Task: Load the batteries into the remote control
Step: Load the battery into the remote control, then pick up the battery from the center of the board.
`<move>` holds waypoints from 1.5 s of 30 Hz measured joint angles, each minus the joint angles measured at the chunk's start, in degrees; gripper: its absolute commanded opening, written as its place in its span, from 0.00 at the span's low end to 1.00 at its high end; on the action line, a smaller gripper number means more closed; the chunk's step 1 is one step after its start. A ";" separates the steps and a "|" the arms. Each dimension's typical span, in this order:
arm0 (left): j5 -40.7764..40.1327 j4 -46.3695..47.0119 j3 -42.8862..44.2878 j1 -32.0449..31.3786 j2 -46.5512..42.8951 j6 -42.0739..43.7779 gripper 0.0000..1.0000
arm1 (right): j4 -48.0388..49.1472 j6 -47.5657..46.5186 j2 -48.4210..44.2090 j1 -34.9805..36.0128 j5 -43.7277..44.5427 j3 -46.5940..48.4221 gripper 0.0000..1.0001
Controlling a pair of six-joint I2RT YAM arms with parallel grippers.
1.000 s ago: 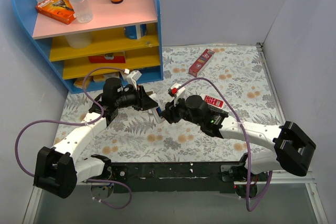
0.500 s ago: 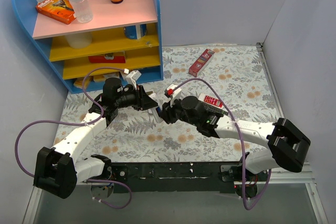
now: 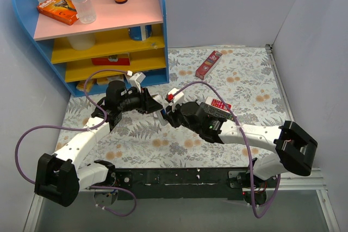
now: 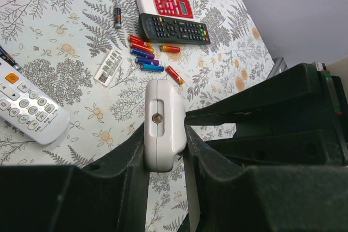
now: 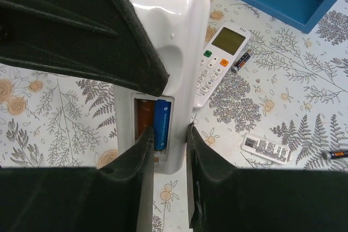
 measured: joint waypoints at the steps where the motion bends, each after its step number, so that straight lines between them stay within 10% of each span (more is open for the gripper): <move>1: 0.00 0.02 0.00 0.00 -0.02 0.04 0.00 | -0.15 -0.04 0.00 0.04 0.17 0.09 0.16; 8: -1.70 -0.61 0.02 -0.15 -0.04 -0.20 0.00 | -1.68 -0.96 -0.22 0.04 -1.40 0.61 0.54; 14: -7.96 -3.93 0.02 -0.24 -0.02 -0.02 0.00 | -8.98 -2.84 -3.89 0.02 -1.44 0.87 0.65; 45: -11.72 -5.99 0.35 -0.24 0.92 0.39 0.00 | -28.35 -4.50 10.82 -20.06 -6.10 2.14 0.31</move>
